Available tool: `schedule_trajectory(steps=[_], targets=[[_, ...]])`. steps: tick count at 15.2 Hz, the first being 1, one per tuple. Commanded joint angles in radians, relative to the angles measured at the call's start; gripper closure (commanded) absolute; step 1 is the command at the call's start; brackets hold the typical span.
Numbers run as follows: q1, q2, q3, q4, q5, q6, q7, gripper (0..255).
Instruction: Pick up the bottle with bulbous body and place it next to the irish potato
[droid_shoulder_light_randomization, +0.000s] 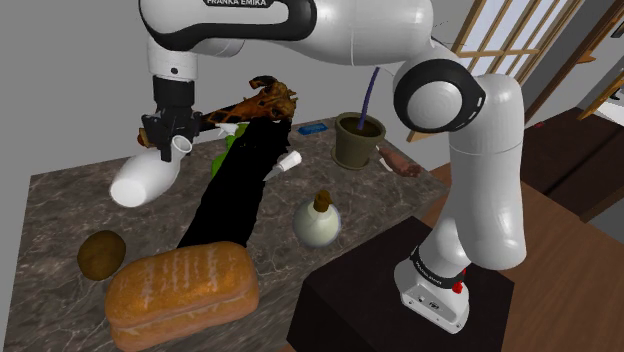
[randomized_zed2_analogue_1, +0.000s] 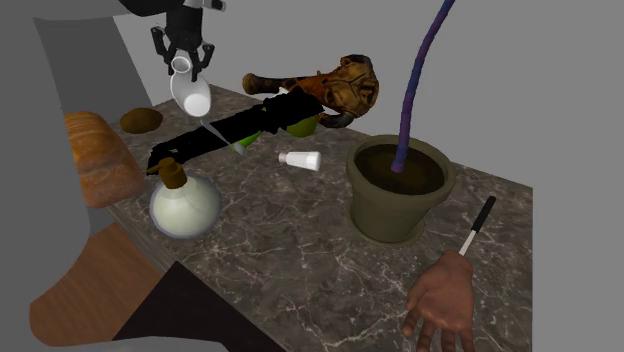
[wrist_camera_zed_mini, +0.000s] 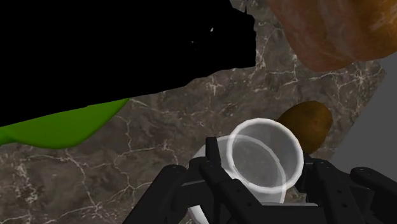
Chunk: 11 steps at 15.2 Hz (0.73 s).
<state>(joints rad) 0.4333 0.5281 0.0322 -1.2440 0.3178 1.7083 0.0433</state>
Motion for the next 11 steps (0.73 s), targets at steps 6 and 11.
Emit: schedule_trajectory(steps=[6,11], targets=[[0.004,0.007,0.000,-0.082,0.006,0.087,-0.026,255],[0.007,0.018,-0.002,-0.130,0.011,0.143,-0.044,255]])
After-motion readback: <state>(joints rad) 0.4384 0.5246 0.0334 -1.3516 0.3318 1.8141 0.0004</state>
